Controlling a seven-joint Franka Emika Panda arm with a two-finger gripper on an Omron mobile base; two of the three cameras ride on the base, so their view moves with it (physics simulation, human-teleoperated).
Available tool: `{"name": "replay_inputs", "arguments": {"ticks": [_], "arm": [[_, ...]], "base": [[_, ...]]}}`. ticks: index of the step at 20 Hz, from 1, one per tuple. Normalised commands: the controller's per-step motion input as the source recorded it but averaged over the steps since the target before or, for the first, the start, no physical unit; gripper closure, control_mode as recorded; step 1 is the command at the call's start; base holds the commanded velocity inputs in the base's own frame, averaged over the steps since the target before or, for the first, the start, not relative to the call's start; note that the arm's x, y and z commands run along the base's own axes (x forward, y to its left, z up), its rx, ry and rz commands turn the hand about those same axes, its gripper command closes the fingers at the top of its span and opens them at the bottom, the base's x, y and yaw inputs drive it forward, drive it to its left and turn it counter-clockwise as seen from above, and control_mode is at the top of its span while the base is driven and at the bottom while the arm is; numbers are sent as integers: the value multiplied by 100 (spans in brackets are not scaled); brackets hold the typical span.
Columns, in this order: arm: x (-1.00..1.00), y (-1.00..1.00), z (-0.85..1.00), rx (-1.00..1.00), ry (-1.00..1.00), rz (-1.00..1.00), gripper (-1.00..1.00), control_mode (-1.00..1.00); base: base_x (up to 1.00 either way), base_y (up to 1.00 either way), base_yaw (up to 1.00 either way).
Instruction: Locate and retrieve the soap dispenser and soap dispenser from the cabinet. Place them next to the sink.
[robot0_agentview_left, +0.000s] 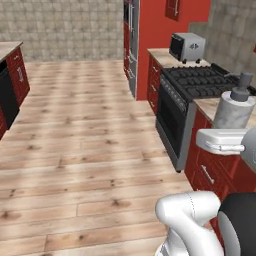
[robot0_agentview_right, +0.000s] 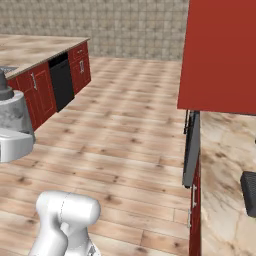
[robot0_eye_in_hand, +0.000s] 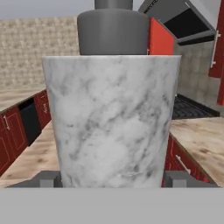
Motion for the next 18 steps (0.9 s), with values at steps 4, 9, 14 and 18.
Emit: {"name": "replay_inputs", "arguments": {"ticks": [4, 9, 14, 18], "arm": [[0, 0, 0, 0, 0, 0, 100, 100], [0, 0, 0, 0, 0, 0, 100, 100], [0, 0, 0, 0, 0, 0, 100, 100], [0, 0, 0, 0, 0, 0, 100, 100]], "base": [[0, 31, 33], [1, 54, 22], [12, 54, 10], [31, 41, 1]]}}
